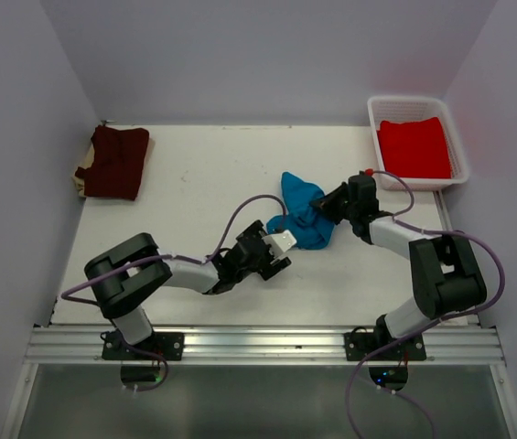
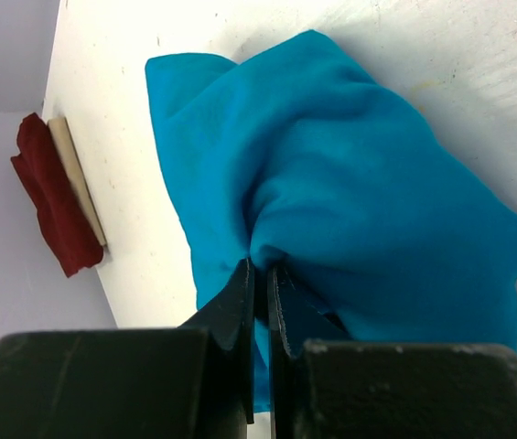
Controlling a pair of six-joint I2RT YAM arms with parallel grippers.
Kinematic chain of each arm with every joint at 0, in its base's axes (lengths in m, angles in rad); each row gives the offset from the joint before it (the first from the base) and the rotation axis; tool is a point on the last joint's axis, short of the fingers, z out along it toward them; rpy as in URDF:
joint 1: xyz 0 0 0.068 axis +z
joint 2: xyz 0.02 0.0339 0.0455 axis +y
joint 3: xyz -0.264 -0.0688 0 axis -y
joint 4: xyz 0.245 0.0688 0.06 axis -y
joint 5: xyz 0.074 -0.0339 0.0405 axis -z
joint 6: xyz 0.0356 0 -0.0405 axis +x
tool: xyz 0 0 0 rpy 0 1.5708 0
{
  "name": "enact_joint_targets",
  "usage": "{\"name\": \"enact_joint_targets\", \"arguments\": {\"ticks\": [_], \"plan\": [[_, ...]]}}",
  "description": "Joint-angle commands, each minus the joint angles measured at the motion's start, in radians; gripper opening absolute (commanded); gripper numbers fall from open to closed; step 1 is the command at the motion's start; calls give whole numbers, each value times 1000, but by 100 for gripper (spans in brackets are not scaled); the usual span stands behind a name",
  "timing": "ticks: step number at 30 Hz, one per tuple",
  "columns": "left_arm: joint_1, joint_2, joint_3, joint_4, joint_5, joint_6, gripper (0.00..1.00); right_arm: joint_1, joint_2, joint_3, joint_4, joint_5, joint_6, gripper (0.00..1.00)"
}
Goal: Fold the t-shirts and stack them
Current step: Flatten out the tshirt
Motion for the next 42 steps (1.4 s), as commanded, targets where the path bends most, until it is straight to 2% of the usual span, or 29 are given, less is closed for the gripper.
{"name": "enact_joint_targets", "arguments": {"ticks": [1,7,10,13,14,17,19,20,27,28,29,30,32,36,42], "plan": [[-5,64,60,140,-25,89,100,2,13,31,7,-31,-27,0],[-23,196,155,171,14,113,100,-1,23,33,10,-22,-27,0],[-28,259,186,198,14,113,92,-1,26,36,10,-22,-31,0],[-28,284,217,171,11,107,42,-3,26,33,7,-22,-39,0],[-28,268,214,172,-6,105,0,-3,24,33,5,-22,-43,0],[-33,184,179,176,-72,100,0,-15,9,18,7,-30,-47,0],[-36,118,172,99,-138,82,0,-29,-10,5,-4,-27,-56,0],[-37,30,166,71,-155,77,0,-36,-22,1,-7,-22,-62,0],[-40,-389,243,-365,-348,-38,0,-107,-132,-25,-87,10,-135,0],[-40,-416,294,-415,-361,-53,0,-109,-144,-24,-117,19,-149,7],[-40,-452,321,-464,-374,-67,0,-109,-157,-22,-139,25,-166,35],[-40,-463,344,-552,-393,-84,0,-109,-174,-13,-165,25,-204,48],[-40,-477,411,-625,-411,-102,0,-101,-229,-4,-249,59,-246,69],[-40,-482,508,-778,-414,-140,0,-61,-324,37,-398,113,-368,78],[-40,-474,683,-938,-431,-174,0,-29,-442,14,-446,16,-455,75]]}}
